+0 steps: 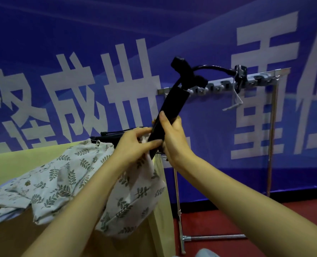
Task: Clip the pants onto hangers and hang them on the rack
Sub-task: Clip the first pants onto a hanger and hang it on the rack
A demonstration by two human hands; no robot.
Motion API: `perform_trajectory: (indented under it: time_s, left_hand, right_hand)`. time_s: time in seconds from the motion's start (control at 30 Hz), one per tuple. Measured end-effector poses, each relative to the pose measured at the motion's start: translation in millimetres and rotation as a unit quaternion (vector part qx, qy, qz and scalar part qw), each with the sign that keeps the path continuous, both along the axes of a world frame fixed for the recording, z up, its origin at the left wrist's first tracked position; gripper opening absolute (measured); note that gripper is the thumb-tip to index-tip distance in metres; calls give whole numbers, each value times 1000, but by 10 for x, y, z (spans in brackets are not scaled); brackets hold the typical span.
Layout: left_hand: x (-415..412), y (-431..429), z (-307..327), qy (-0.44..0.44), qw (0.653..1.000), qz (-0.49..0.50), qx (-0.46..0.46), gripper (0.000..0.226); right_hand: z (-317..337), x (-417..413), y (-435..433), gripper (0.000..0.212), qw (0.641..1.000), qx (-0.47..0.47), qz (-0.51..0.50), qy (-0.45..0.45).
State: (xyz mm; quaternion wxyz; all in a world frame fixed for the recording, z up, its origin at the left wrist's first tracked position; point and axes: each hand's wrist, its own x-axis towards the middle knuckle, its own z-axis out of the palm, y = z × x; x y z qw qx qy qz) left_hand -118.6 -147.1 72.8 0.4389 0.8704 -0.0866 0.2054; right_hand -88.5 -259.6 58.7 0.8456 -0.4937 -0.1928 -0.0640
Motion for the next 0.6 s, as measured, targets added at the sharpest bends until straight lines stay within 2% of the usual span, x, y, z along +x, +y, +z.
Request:
perform_trajectory:
  time_s: [0.03, 0.1, 0.17, 0.27, 0.33, 0.43, 0.53, 0.6]
  left_hand:
    - [9, -20, 9, -13, 999, 15, 50, 36]
    - [27, -28, 30, -32, 996, 44, 76, 30]
    - [39, 13, 6, -51, 996, 52, 58, 31]
    - [26, 119, -36, -79, 993, 83, 17, 40]
    - [23, 208, -34, -99, 991, 92, -10, 41]
    - [1, 314, 21, -98, 987, 82, -100, 33]
    - [-40, 410, 38, -92, 981, 60, -159, 9]
    - [-72, 462, 32, -96, 979, 57, -171, 6]
  right_hand:
    - [29, 4, 10, 35, 1000, -7, 6, 7]
    - [77, 13, 27, 42, 998, -53, 25, 10]
    - [99, 29, 33, 36, 994, -71, 78, -6]
    - [57, 89, 0, 32, 991, -31, 129, -9]
    - [-46, 116, 20, 30, 987, -109, 113, 21]
    - [-306, 104, 146, 28, 940, -304, 150, 33]
    - [-448, 145, 238, 29, 918, -368, 144, 13]
    - [-488, 191, 275, 28, 898, -420, 127, -26]
